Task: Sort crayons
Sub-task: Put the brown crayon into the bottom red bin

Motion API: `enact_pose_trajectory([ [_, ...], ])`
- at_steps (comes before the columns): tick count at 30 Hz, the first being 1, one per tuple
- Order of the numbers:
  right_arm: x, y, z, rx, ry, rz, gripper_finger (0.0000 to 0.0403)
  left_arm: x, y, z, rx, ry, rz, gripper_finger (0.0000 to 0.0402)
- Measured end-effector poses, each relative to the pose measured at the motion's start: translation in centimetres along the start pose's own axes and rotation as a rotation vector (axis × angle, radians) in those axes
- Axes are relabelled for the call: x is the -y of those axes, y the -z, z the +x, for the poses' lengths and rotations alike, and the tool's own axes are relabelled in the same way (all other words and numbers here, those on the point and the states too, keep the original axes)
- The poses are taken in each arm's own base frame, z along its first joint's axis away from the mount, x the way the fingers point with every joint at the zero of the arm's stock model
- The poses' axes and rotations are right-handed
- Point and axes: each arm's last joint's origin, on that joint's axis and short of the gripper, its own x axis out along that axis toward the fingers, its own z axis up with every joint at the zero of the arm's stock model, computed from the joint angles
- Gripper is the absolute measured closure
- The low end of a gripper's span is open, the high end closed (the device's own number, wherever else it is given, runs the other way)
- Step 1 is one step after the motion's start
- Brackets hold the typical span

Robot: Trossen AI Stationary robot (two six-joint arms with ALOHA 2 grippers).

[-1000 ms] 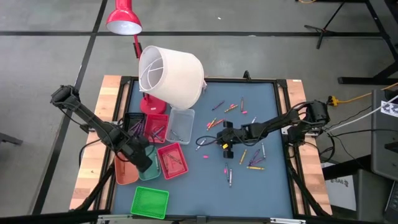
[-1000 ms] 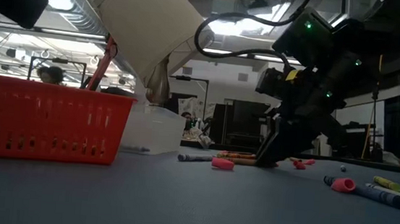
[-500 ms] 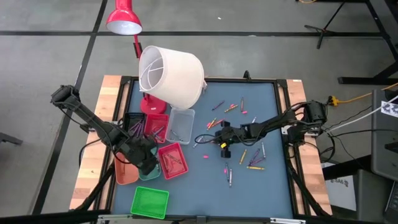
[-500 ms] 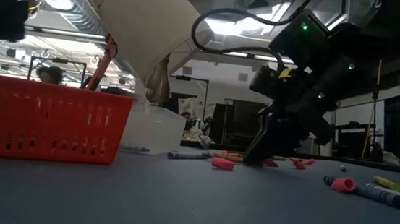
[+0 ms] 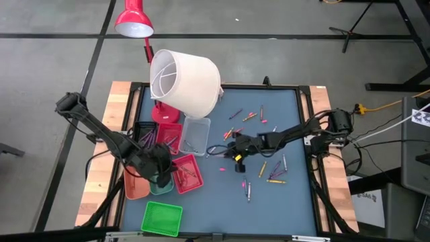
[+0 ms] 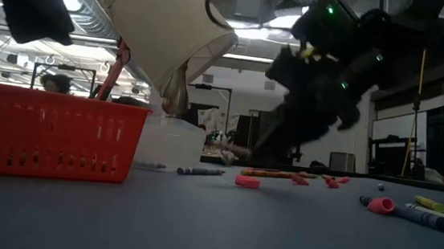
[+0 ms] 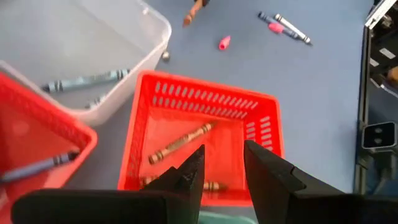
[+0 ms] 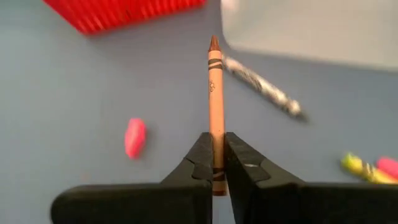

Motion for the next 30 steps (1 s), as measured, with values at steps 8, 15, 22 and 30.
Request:
enact_pose_trajectory([
  [8, -0.2, -3.9, -0.3, 0.115, -0.040, 0.076, 0.0384, 0.6, 0.3, 1.2, 0.004, -0.005, 0.065, 0.0305],
  [15, -1.0, -5.8, -0.6, 0.230, -0.069, 0.108, 0.0384, 1.2, 0.7, 2.9, 0.041, -0.037, 0.127, 0.0305],
  [22, -2.8, -7.1, -1.0, 0.369, -0.124, 0.074, 0.0384, 2.3, 0.0, 3.9, 0.233, -0.057, 0.194, 0.0305],
  [30, -3.8, -8.1, -1.6, 0.483, -0.156, 0.057, 0.0384, 3.6, -2.4, 3.8, 0.424, 0.024, 0.282, 0.0305],
])
